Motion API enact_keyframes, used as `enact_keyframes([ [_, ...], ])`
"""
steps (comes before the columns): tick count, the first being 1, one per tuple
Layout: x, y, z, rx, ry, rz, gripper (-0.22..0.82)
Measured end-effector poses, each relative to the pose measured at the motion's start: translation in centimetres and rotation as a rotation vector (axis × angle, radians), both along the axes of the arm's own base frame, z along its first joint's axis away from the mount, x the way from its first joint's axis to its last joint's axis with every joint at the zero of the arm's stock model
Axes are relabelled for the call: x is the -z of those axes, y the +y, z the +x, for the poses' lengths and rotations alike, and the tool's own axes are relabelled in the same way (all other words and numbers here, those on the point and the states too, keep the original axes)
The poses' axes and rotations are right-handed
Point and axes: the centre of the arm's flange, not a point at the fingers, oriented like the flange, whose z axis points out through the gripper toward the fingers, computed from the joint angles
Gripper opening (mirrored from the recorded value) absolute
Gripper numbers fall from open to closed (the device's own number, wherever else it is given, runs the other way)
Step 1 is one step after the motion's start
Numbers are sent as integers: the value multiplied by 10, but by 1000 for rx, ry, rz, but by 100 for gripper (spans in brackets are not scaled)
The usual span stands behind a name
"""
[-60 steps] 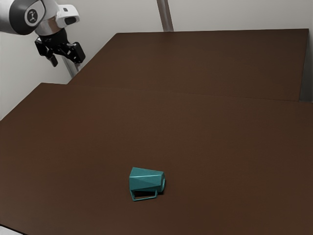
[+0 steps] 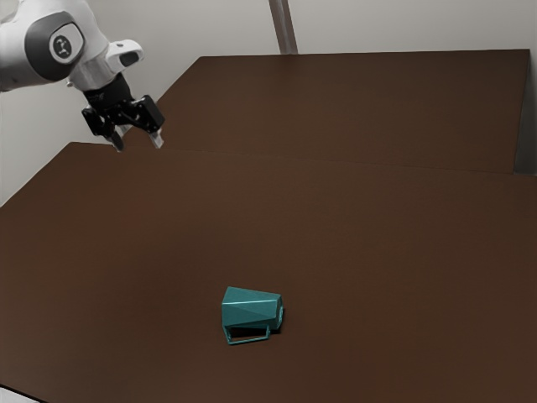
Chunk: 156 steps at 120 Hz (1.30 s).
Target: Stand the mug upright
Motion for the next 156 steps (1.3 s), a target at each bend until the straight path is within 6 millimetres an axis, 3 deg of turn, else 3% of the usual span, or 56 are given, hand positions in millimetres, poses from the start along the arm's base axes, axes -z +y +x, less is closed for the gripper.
enact_keyframes([
  [18, 86, 29, -1, -135, 147, -210, 60],
  [34, 139, 49, 1, -237, 226, -339, 60],
  [45, 175, 24, -2, -245, 295, -420, 60],
  [57, 201, -7, -9, -233, 359, -472, 60],
  [81, 239, -21, -33, -278, 447, -547, 60],
  [93, 251, -38, -40, -269, 483, -568, 60],
  [117, 274, -70, -42, -253, 546, -589, 60],
  [156, 303, -90, -43, -273, 599, -621, 60],
])
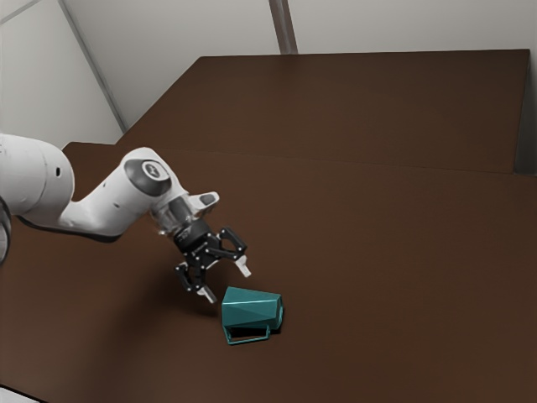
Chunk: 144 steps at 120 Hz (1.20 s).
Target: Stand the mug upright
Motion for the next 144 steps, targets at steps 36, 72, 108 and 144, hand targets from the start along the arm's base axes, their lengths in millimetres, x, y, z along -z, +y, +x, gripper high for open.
enact_keyframes([
  [36, 9, -26, 4, -22, 1, -42, 60],
  [72, 10, -38, 9, -15, -13, -37, 14],
  [108, -3, -58, 17, 14, -43, -30, -9],
  [144, -24, -66, 19, 60, -96, 39, -17],
])
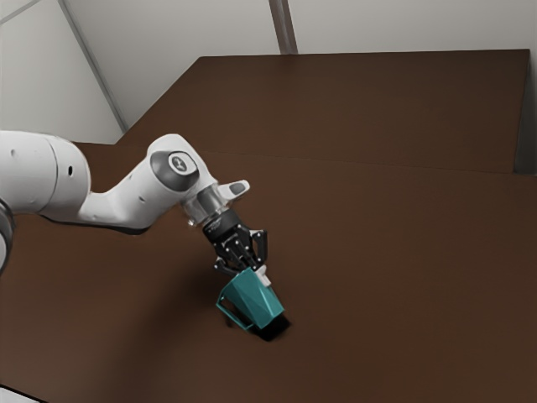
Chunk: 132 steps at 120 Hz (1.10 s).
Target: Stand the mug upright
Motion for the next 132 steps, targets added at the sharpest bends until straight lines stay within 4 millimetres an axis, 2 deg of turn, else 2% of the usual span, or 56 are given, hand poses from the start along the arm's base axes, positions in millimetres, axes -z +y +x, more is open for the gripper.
enact_keyframes([
  [15, -37, -15, -4, 124, -125, 144, -18],
  [29, -71, -17, -5, 224, -254, 314, -18],
  [35, -79, -18, -4, 260, -298, 379, -18],
  [59, -90, -26, 3, 383, -446, 580, -18],
  [83, -79, -35, 13, 426, -514, 632, -18],
  [94, -78, -13, 21, 393, -523, 648, -18],
  [112, -74, 64, 33, 273, -490, 682, -18],
  [118, -71, 83, 35, 243, -479, 687, -18],
  [125, -69, 92, 36, 231, -473, 688, -18],
  [132, -64, 86, 37, 245, -474, 683, -18],
])
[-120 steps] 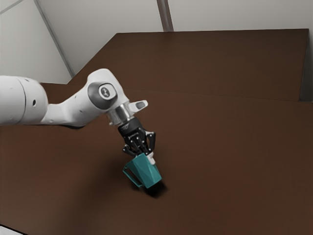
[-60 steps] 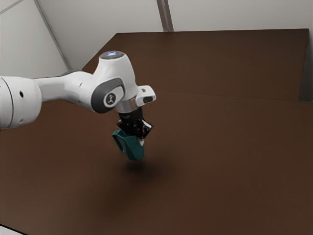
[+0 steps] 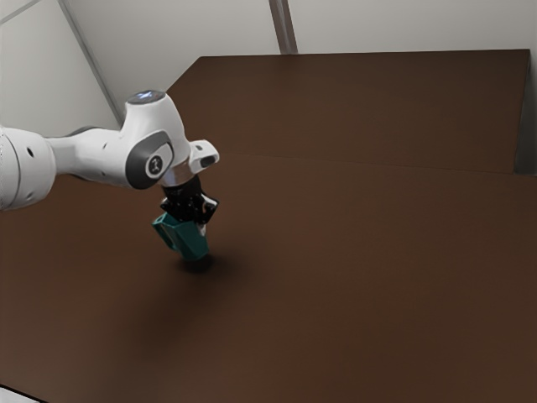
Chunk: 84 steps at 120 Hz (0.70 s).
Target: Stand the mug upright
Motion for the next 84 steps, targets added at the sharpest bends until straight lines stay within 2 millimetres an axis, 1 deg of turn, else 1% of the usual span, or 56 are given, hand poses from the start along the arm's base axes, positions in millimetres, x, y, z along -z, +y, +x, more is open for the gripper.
enact_keyframes([
  [10, 10, -20, 1, 40, 12, -1, -18],
  [15, 15, -25, 2, 52, 18, -2, -18],
  [29, 27, -15, 5, 38, 28, -3, -18],
  [38, 34, -12, 6, 37, 29, -4, -18],
  [60, 35, -15, 8, 47, 19, -6, -18],
  [77, 34, -16, 7, 53, 22, -10, 14],
  [84, 33, -16, 7, 56, 21, -11, 25],
])
